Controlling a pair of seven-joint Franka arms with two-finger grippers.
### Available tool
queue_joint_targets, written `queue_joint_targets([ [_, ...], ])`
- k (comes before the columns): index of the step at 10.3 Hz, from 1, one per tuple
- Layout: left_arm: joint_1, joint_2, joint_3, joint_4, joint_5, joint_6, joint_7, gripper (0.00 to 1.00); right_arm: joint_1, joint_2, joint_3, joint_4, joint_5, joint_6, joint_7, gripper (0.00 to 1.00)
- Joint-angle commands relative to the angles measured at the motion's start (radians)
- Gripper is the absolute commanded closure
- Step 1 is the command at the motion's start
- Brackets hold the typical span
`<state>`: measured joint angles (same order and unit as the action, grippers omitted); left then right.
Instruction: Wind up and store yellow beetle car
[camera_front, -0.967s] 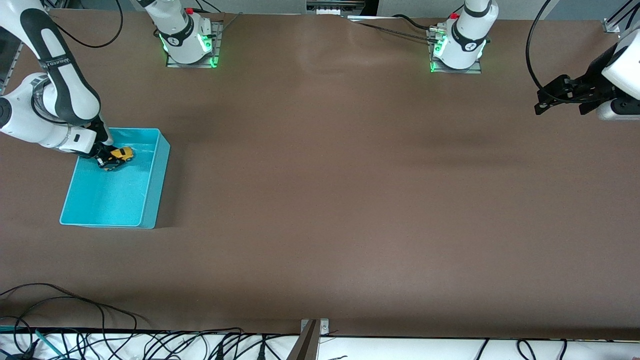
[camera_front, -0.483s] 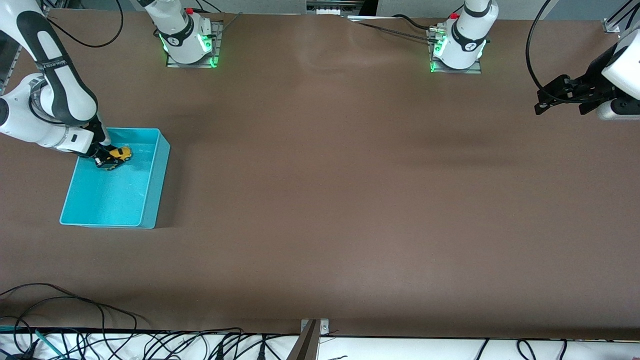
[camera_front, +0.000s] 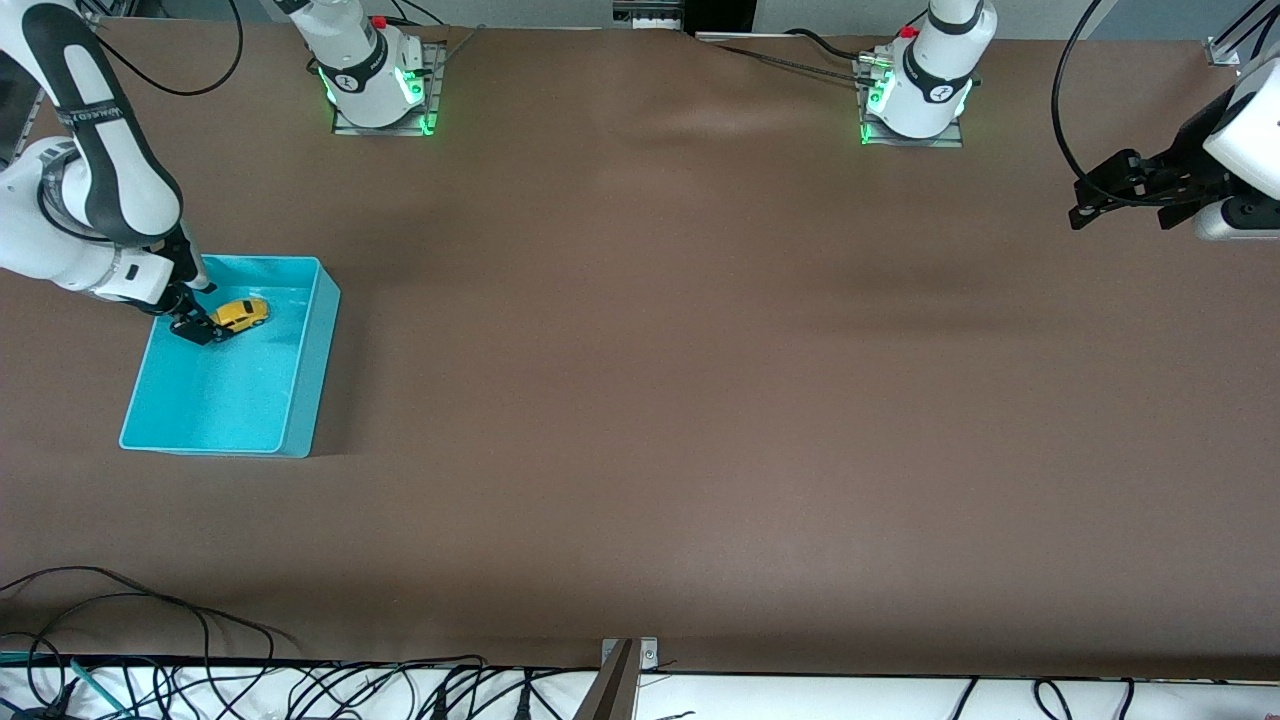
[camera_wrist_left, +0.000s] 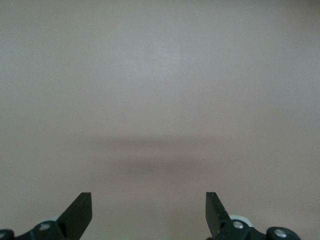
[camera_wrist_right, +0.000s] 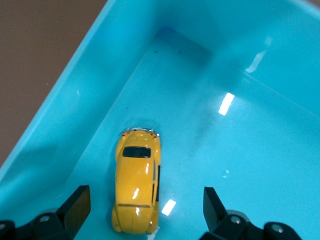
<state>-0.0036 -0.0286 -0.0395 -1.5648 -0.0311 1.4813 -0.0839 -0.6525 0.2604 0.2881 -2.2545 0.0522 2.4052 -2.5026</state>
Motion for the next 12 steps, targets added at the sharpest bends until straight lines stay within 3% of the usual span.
queue_joint_targets([
  [1, -0.001, 0.013, 0.001, 0.032, 0.013, -0.023, 0.001, 0.00, -0.007, -0.084, 0.028, 0.019, 0.051, -0.084, 0.027, 0.00],
  [7, -0.001, 0.013, 0.001, 0.032, 0.013, -0.023, 0.001, 0.00, 0.082, -0.194, 0.048, 0.119, 0.051, -0.225, 0.362, 0.00],
  [10, -0.001, 0.013, 0.001, 0.032, 0.013, -0.023, 0.001, 0.00, 0.170, -0.277, 0.039, 0.125, 0.049, -0.285, 0.676, 0.00],
  [12, -0.001, 0.013, 0.001, 0.031, 0.013, -0.023, 0.001, 0.00, 0.308, -0.279, -0.044, 0.170, 0.049, -0.314, 0.900, 0.00],
])
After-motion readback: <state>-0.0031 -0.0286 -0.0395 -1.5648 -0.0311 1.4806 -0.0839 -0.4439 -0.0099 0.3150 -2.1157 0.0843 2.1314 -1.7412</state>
